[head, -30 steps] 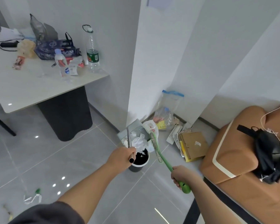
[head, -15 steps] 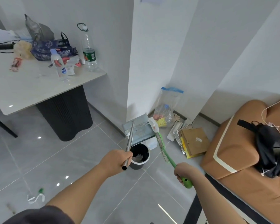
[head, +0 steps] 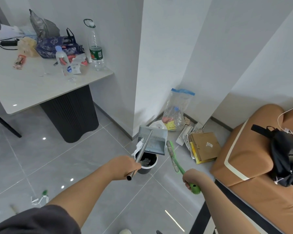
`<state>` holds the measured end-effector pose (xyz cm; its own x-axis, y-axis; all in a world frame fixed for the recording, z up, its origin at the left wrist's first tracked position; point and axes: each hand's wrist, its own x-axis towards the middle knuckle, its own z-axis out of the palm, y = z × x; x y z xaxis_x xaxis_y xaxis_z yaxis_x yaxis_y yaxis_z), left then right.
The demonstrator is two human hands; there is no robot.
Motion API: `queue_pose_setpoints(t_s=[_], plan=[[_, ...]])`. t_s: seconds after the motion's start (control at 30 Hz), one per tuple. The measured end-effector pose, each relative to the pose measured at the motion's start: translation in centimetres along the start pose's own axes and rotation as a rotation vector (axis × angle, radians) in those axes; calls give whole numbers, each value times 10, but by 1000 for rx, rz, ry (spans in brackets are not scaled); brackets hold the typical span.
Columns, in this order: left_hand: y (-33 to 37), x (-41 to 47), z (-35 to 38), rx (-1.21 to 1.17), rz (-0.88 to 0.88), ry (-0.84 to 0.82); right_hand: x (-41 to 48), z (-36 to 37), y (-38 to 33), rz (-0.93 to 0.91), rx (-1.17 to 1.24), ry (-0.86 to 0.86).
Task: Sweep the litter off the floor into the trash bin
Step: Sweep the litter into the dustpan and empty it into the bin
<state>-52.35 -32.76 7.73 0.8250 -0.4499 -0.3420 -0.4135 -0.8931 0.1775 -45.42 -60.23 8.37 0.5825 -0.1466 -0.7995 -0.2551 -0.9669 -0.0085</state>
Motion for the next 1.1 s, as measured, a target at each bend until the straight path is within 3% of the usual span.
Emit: queue_pose_setpoints(t_s=[0.23,0.43,0.73,1.1], plan=[[10,9,-4,-7,8,31,6,-2,10,22,56,-47],[-4,1,-8,-320,-115,341,10,-5,14,20,68,-4],[-17,-42,-2,-886,-577,762,3,-6,-32,-75,43,44],[-33,-163,34,-1011,-1131,987,-49,47,-150,-373,-8,-31]])
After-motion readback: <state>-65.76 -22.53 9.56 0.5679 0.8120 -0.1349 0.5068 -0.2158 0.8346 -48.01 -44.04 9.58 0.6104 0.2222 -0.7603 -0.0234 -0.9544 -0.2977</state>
